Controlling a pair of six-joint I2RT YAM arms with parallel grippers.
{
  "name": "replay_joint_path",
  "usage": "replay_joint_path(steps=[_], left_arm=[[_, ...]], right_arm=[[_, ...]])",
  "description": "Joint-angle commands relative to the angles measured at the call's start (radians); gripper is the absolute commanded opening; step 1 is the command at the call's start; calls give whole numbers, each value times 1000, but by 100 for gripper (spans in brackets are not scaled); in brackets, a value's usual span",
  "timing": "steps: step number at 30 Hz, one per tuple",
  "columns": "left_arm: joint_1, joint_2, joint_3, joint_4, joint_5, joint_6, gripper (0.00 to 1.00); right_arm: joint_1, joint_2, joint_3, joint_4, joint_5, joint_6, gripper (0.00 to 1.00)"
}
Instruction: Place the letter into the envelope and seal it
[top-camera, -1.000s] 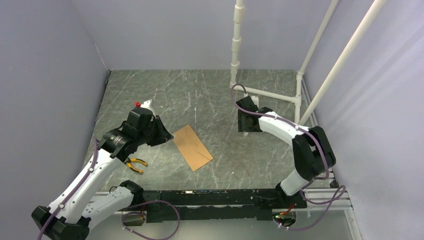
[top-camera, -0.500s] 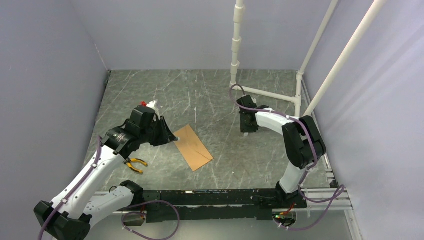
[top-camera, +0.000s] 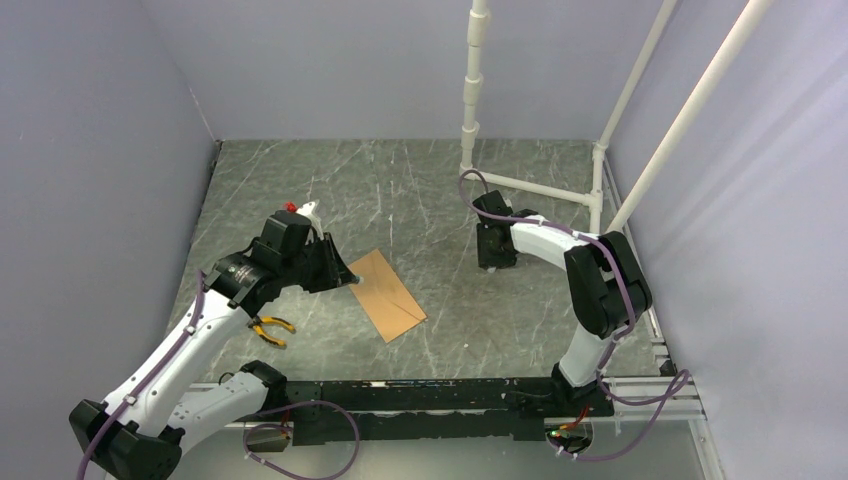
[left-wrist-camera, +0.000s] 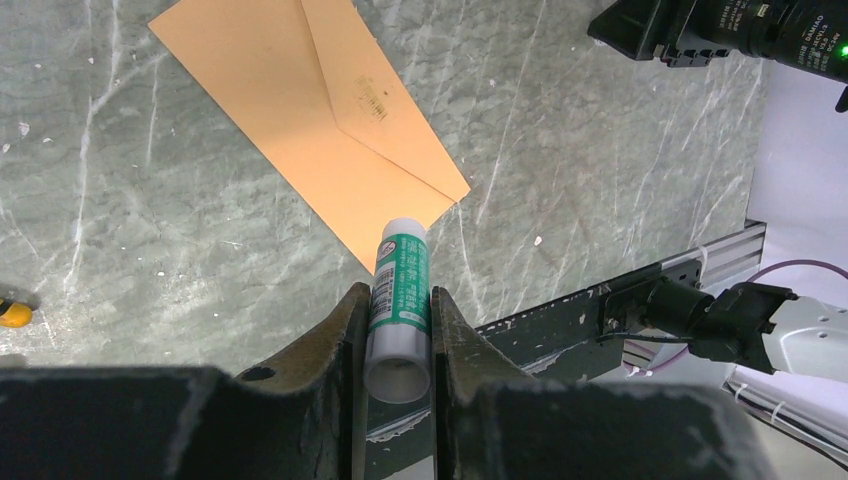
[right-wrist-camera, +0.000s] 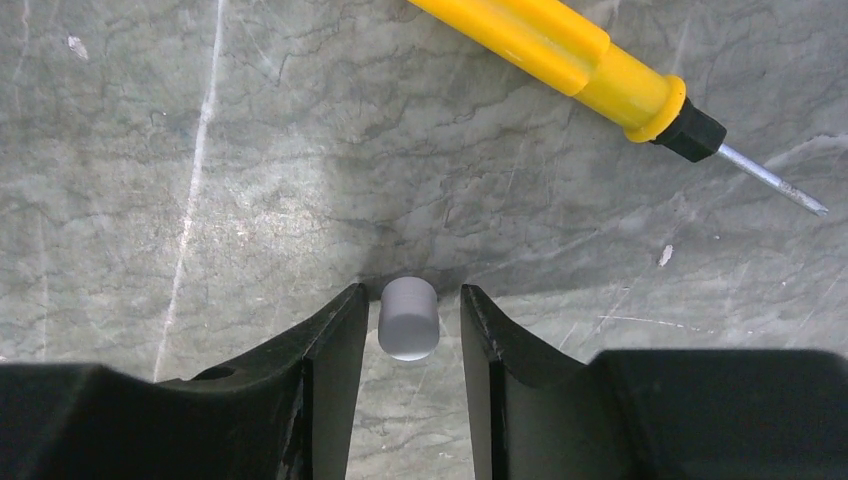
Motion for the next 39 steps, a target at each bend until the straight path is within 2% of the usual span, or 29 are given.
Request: replay_joint_path(steps=[1, 6, 11, 14, 17, 20, 23, 26, 28, 31, 35, 39], left_arm=[[-1, -5, 0, 37, 20, 6, 3], [-1, -4, 0, 38, 23, 7, 2], [0, -6, 1, 41, 31, 6, 2], [-1, -8, 2, 58, 64, 11, 2], [0, -11, 5, 110, 142, 11, 2], [-1, -8, 11, 199, 260, -10, 2], [1, 8, 26, 293, 377, -61, 2], [0, 37, 45, 380, 480, -122, 3], [0, 59, 51, 456, 554, -180, 2], [-1, 80, 53, 559, 638, -241, 3], [-1, 89, 50, 649, 701, -279, 3], [-1, 94, 47, 639, 723, -254, 2]], right_arm=[[-2, -32, 26, -40, -9, -21, 41], [-2, -38, 15, -33, -6, -25, 29], [-2, -65, 10, -15, -15, -27, 5], [-2, -138, -4, 20, -98, -43, 0], [-2, -257, -34, 85, -286, -66, 0], [-2, -404, -75, 193, -549, -54, 0], [-1, -550, -127, 356, -782, 34, 0], [8, -661, -179, 564, -951, 170, 0], [24, -717, -198, 658, -1004, 225, 0], [64, -766, -189, 665, -1025, 197, 0], [135, -805, -152, 550, -1024, 37, 0], [198, -814, -99, 413, -1014, -117, 0]])
